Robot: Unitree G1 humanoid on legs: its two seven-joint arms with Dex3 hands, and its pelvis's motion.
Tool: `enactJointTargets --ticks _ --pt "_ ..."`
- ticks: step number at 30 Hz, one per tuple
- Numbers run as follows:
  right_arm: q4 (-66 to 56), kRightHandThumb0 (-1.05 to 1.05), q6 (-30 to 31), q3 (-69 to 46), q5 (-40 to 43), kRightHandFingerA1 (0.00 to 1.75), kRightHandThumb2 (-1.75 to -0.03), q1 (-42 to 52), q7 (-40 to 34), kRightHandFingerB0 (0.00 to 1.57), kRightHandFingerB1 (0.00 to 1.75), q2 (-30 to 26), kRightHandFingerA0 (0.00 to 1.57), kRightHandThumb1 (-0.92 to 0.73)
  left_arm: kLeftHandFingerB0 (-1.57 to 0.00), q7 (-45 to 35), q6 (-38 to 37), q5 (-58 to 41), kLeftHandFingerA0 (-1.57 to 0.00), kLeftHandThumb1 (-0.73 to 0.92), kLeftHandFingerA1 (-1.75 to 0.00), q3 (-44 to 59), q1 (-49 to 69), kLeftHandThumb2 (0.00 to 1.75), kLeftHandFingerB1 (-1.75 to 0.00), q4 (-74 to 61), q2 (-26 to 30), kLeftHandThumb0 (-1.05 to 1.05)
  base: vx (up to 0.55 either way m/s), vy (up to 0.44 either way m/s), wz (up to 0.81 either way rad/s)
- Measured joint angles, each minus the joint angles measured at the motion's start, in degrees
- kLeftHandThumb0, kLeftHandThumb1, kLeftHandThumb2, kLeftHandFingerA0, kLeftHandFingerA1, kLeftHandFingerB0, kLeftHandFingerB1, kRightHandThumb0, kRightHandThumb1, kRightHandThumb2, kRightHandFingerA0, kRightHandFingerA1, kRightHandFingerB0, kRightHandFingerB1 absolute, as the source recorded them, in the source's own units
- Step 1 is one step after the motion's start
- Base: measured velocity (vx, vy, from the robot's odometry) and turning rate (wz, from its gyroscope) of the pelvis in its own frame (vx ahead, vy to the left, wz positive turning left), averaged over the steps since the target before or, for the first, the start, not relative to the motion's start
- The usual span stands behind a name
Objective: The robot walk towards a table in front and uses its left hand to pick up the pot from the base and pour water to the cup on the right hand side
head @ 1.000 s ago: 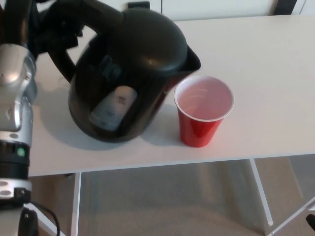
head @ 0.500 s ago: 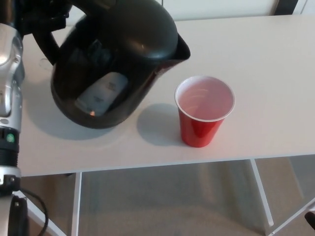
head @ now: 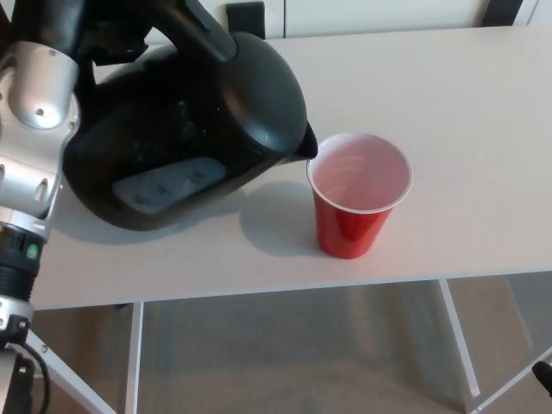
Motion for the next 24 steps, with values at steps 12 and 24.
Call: enactJointTargets --ticks 12,24 --pt "-0.4 -0.27 0.7 -0.2 0.1 0.85 -0.66 -1.3 -1.2 0.39 0.52 0.0 0.47 -0.5 -0.76 7.2 -5.6 11.3 -0.75 0.74 -1.64 -7.0 -1.2 0.75 -1.4 -1.6 3.5 -0.1 0.0 0.0 0.0" --pt "-0.8 -0.29 1.2 0.2 0.0 0.8 -0.65 -2.0 -1.5 0.38 0.52 -0.6 0.44 -0.51 -0.79 9.9 -11.3 17.0 -0.79 0.74 -1.61 -7.1 -7.1 0.74 -1.34 -1.3 4.7 -0.12 0.0 0.0 0.0"
